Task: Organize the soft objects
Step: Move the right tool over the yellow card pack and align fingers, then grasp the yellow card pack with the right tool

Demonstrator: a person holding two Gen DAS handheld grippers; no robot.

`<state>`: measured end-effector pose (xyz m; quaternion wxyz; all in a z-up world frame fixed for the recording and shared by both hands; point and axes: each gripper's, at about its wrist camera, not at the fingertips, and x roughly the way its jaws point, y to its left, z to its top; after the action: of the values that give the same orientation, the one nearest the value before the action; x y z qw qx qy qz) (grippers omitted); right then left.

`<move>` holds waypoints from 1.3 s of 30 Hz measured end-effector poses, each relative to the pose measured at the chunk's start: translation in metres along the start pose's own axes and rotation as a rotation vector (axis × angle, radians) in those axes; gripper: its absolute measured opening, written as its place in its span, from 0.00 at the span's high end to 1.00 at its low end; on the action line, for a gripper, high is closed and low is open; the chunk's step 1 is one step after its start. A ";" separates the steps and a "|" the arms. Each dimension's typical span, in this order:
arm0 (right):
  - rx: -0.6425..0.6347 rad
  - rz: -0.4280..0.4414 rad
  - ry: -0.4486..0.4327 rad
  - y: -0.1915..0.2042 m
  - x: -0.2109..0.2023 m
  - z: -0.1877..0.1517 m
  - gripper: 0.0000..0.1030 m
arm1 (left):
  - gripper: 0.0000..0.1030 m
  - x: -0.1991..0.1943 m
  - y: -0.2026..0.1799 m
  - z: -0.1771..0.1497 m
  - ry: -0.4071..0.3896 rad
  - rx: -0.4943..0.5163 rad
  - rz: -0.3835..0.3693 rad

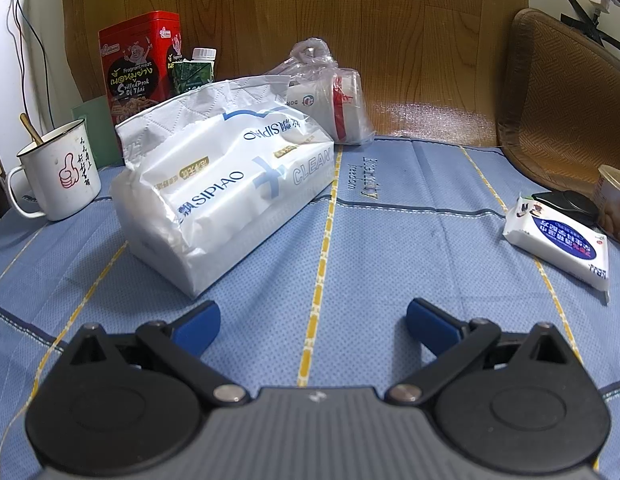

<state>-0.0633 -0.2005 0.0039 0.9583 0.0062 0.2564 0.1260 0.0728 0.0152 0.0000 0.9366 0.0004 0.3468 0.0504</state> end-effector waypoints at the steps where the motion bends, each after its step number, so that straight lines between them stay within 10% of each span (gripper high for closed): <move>1: -0.001 -0.001 -0.002 0.000 -0.001 0.000 0.00 | 0.00 0.000 0.000 0.000 0.000 0.000 0.000; 25: -0.014 0.005 0.016 0.002 0.000 0.001 0.00 | 0.00 -0.003 -0.001 -0.002 -0.002 0.008 -0.008; 39: -0.053 0.085 -0.015 0.009 -0.007 0.000 0.42 | 0.00 -0.020 -0.002 -0.017 -0.007 0.003 -0.014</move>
<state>-0.0711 -0.1936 0.0083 0.9538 -0.0072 0.2454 0.1733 0.0469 0.0106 0.0000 0.9381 -0.0002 0.3436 0.0433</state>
